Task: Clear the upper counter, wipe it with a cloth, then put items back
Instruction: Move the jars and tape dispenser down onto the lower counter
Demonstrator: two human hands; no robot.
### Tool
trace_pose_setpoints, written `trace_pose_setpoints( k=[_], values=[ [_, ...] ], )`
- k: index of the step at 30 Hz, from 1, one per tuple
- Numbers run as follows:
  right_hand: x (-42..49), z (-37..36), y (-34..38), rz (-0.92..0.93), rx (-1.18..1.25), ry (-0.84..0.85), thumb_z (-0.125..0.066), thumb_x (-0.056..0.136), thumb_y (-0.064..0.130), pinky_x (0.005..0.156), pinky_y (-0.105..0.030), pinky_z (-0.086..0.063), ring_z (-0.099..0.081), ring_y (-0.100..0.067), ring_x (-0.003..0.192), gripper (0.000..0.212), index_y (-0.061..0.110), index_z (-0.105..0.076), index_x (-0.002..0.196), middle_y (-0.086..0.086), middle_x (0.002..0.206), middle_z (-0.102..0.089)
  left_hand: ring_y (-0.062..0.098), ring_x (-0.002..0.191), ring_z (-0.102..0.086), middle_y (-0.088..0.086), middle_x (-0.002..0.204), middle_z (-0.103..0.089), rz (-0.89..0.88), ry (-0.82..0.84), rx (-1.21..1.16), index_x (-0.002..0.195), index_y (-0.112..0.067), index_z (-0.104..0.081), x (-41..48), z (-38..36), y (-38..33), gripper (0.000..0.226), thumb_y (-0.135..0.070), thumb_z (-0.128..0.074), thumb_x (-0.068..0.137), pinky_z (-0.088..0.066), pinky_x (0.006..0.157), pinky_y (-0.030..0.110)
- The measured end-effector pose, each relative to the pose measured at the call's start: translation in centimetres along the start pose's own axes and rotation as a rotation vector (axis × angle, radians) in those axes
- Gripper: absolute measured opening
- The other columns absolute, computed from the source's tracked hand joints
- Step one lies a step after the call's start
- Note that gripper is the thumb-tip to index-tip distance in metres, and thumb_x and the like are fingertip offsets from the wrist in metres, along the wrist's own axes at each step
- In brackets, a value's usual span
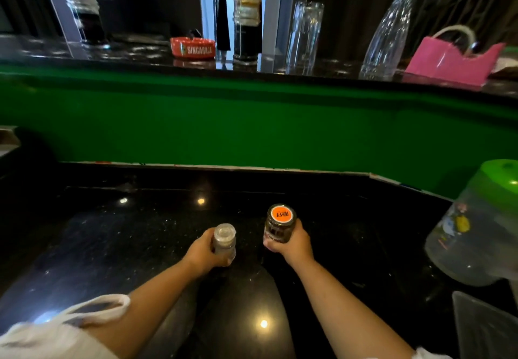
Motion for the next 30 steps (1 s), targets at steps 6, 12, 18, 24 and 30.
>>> trace_pose_setpoints(
  k=[6, 12, 18, 24, 30],
  values=[
    [-0.2, 4.4, 2.0, 0.007, -0.215, 0.249, -0.082, 0.071, 0.016, 0.096, -0.030, -0.045, -0.061, -0.022, 0.112, 0.055, 0.006, -0.060, 0.120, -0.010, 0.121, -0.065, 0.022, 0.131, -0.044, 0.006, 0.142, -0.045, -0.092, -0.071, 0.182, 0.139, -0.014, -0.038, -2.7, 3.0, -3.9, 0.071, -0.025, -0.073, 0.079, -0.039, 0.108, 0.034],
    [-2.7, 12.9, 4.8, 0.080, -0.228, 0.290, -0.071, 0.083, 0.026, 0.069, -0.019, -0.046, -0.063, -0.014, 0.090, 0.043, 0.011, -0.059, 0.121, -0.008, 0.112, -0.066, 0.020, 0.128, -0.046, 0.002, 0.138, -0.048, -0.239, -0.130, 0.147, 0.134, -0.016, -0.045, -5.3, 2.6, -10.5, 0.057, -0.025, -0.068, 0.083, -0.041, 0.101, 0.030],
    [-3.0, 22.9, 7.1, 0.155, -0.104, 0.227, -0.063, 0.090, 0.032, 0.078, -0.025, -0.049, -0.065, -0.014, 0.095, 0.029, 0.019, -0.061, 0.115, -0.001, 0.111, -0.066, 0.009, 0.098, -0.062, 0.001, 0.119, -0.062, -0.418, 0.054, -0.039, 0.115, -0.021, -0.053, -5.3, -2.8, -20.6, 0.035, -0.016, -0.067, 0.084, -0.051, 0.088, 0.021],
    [0.1, 34.7, 9.5, 0.314, 0.030, -0.024, -0.064, 0.089, 0.018, 0.059, -0.015, -0.049, -0.063, -0.013, 0.073, 0.015, 0.013, -0.065, 0.103, -0.004, 0.091, -0.067, 0.011, 0.105, -0.062, -0.003, 0.114, -0.064, -0.547, 0.135, -0.126, 0.114, -0.023, -0.054, -4.2, -9.2, -30.7, 0.032, -0.018, -0.066, 0.084, -0.045, 0.102, 0.032],
    [6.4, 45.2, 11.3, 0.415, 0.109, -0.301, -0.064, 0.089, 0.015, 0.065, -0.023, -0.051, -0.061, -0.017, 0.080, 0.017, 0.007, -0.066, 0.104, -0.009, 0.093, -0.064, 0.014, 0.107, -0.062, -0.004, 0.109, -0.065, -0.577, 0.095, -0.218, 0.115, -0.024, -0.055, -1.3, -15.7, -37.8, 0.027, -0.024, -0.061, 0.089, -0.048, 0.094, 0.031]
  ],
)
Point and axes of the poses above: each hand's wrist, its own x-axis towards the middle knuckle, its own z-axis out of the back of the hand, y = z × x, the point moved 3 cm from there along x, towards the middle knuckle
